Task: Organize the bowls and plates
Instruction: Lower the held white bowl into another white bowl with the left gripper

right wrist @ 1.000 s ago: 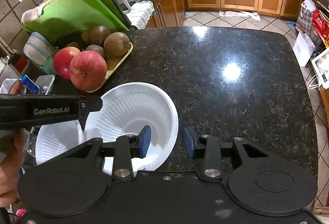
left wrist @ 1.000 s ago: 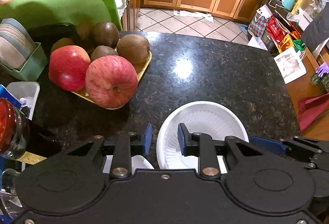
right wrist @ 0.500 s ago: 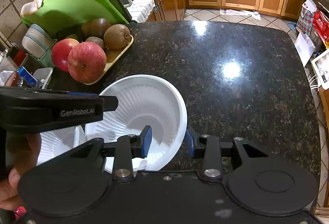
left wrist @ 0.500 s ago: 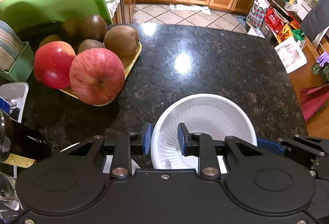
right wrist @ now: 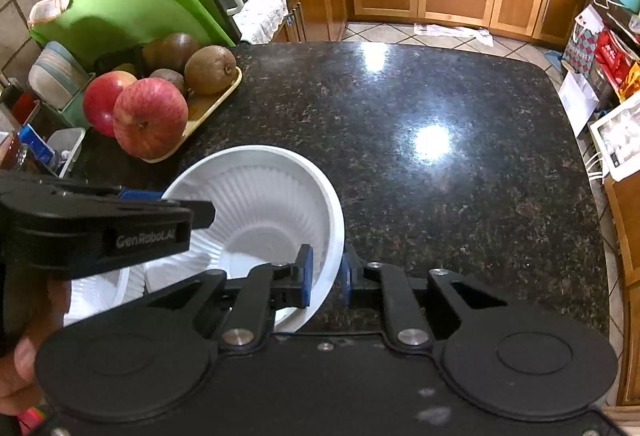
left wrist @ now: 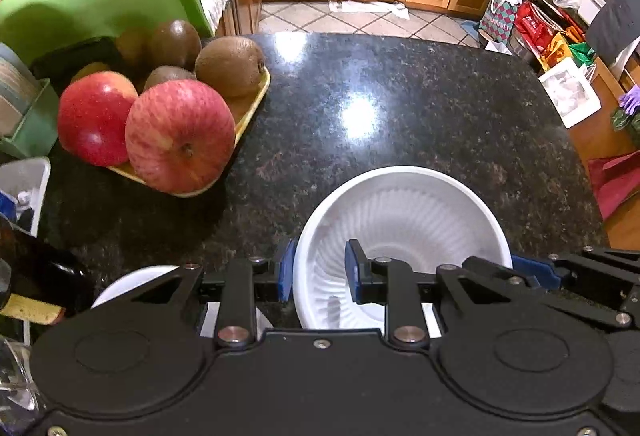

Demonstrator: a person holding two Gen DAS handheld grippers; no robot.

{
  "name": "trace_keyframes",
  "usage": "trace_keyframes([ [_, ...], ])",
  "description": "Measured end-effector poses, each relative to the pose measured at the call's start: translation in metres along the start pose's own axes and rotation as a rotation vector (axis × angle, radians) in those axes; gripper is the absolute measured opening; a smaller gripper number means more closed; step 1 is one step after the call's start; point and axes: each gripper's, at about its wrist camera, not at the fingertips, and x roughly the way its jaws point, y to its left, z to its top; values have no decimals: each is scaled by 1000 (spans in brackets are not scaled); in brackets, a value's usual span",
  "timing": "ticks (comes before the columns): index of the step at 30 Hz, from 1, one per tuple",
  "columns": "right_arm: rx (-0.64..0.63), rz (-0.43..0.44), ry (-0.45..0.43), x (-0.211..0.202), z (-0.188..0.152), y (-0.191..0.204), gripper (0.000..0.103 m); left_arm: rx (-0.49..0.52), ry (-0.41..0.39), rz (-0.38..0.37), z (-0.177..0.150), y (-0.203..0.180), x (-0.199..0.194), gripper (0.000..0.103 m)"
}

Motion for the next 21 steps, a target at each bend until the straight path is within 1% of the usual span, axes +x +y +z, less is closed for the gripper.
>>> trace_keyframes([
  [3,0,-1,-4,-4,-1,-1,16,-5,2,-14,-1,2,-4,34],
  [10,-7,3,-23,-19,-3,4,16,4,-25,-1,-7,-1,-23,34],
  [17,-13,13,-75,-59,-9,9,16,12,-62,-9,-16,-4,-52,34],
  [21,-33,10,-113,-88,-19,15,16,18,-88,-7,-26,-9,-75,34],
])
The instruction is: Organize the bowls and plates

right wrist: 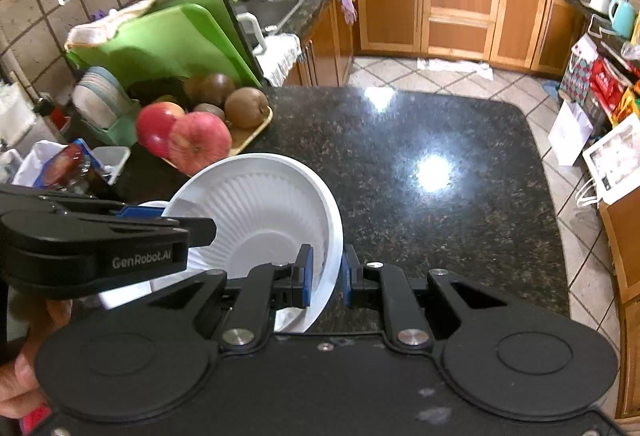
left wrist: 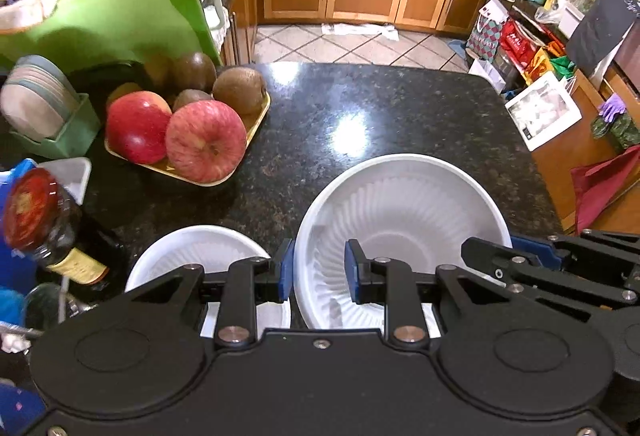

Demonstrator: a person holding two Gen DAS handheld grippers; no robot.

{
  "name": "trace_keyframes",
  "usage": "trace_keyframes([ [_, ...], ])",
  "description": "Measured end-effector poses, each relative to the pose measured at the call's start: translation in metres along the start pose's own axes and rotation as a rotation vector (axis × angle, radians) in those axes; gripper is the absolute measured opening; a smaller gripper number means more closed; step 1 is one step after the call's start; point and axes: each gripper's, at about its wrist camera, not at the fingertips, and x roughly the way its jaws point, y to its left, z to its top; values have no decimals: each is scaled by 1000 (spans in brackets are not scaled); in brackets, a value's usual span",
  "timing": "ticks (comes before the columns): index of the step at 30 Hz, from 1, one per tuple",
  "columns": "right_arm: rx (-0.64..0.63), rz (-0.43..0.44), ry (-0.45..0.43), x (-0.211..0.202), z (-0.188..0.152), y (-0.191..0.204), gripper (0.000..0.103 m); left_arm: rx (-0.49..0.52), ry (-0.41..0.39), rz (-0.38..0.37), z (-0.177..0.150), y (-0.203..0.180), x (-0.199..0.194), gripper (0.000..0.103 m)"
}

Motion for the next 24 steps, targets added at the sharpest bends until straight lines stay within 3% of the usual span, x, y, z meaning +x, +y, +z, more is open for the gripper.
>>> trace_keyframes([
  [12,-24,10,-73,-81,-41,10,16,37,-77,-12,-40,-12,-65,34],
  [24,-42,37,-96,-139,-110,19,16,48,-106,-14,-88,-21,-101,34],
])
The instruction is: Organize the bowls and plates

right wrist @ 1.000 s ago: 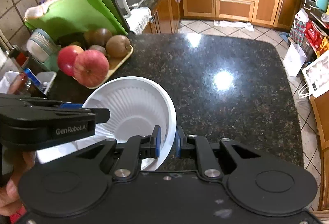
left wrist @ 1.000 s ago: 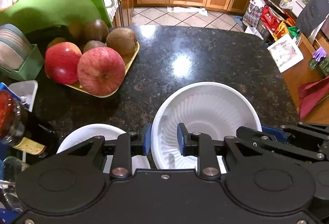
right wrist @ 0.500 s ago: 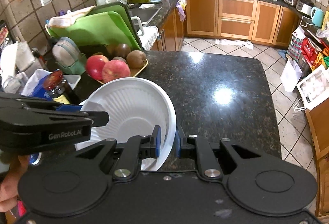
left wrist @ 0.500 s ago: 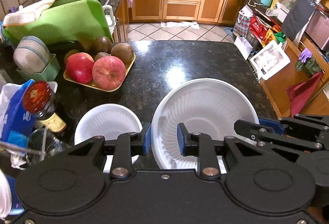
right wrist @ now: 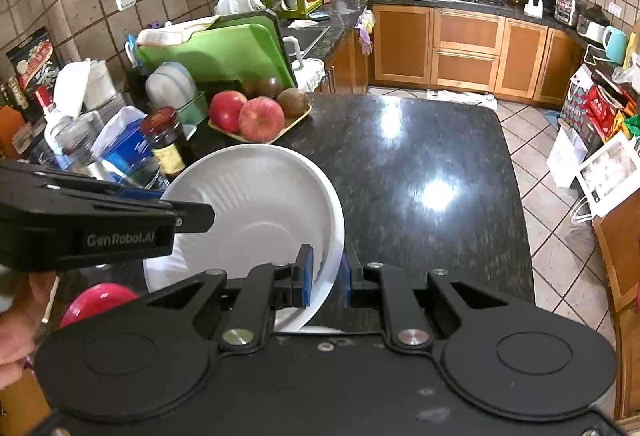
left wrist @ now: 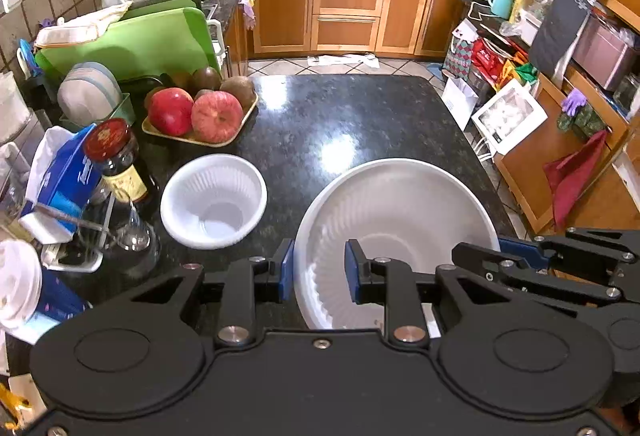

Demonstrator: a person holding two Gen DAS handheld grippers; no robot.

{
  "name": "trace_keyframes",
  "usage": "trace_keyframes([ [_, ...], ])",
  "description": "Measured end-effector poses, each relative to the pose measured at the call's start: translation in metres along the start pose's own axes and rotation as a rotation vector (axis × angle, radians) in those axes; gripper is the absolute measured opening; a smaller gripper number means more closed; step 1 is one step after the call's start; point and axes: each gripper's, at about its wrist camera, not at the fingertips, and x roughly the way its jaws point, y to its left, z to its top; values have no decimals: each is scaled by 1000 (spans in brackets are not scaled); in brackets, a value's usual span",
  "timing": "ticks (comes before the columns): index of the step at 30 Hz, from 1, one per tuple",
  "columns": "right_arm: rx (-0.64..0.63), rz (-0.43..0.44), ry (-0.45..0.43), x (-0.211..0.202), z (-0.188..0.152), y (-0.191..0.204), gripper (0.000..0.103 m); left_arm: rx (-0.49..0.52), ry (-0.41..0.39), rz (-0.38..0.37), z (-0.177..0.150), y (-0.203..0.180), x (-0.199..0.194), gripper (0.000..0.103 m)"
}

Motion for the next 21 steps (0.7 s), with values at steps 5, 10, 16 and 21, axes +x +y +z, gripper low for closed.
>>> trace_keyframes([
  [5,22,11,1,-16,-21,-3,16,16,14,-8,-19,-8,-7,34],
  [10,18,10,8,-25,-41,-5,17,38,26,-10,-40,-17,-11,34],
  [16,32,2,37,-26,-66,-12,17,51,67,-31,-61,-29,-4,34],
  [21,57,2,53,-20,-79,-23,17,53,112,-47,-72,-35,12,34],
])
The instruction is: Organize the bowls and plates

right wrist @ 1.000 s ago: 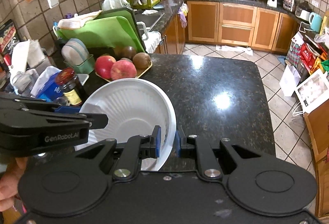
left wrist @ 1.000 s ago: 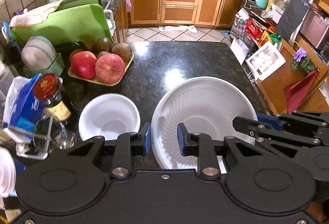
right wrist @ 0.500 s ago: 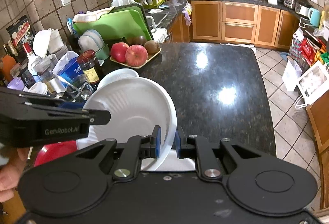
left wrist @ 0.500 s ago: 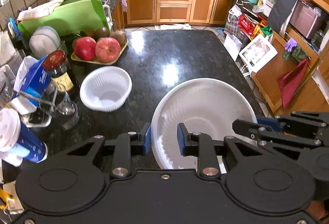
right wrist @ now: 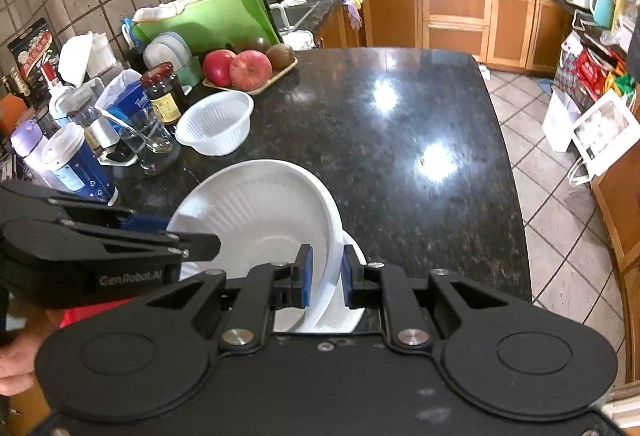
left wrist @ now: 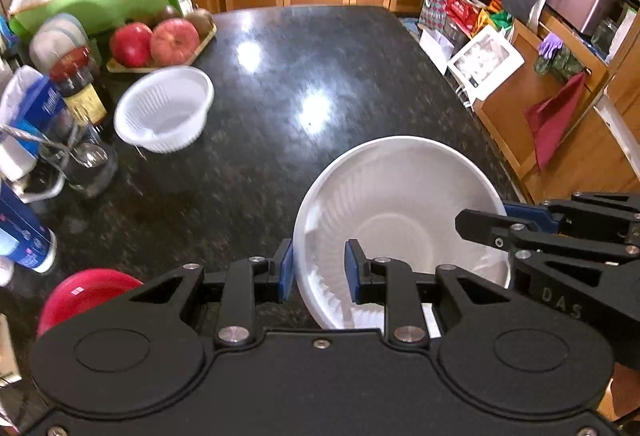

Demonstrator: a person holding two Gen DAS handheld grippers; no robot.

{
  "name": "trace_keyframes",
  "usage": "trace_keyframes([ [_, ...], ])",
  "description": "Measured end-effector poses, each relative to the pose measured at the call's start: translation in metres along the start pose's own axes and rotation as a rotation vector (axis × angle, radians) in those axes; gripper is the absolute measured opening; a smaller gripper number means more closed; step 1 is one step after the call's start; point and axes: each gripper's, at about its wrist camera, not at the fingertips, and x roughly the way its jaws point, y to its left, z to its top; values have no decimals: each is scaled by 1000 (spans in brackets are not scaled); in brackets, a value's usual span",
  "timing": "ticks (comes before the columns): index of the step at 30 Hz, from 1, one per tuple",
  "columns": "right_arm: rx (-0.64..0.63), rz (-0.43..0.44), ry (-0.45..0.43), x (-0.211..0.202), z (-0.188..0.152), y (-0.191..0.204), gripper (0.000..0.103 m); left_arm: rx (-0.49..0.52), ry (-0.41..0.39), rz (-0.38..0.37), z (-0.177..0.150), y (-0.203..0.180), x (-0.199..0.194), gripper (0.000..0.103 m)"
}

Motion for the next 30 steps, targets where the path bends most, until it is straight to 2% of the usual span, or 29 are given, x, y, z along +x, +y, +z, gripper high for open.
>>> trace_keyframes([
  [8,23,13,65,23,-8,-16,17,15,25,-1,-7,-8,15,34],
  [11,30,29,86,28,-8,-20,21,20,29,-9,-7,-8,17,34],
  [15,27,30,91,34,-8,-24,22,22,56,-20,-8,-8,24,34],
  [22,34,26,97,41,-5,-27,21,27,56,-28,-9,-4,23,34],
  [30,36,20,88,43,-2,-27,21,41,20,-15,-7,-3,15,34],
])
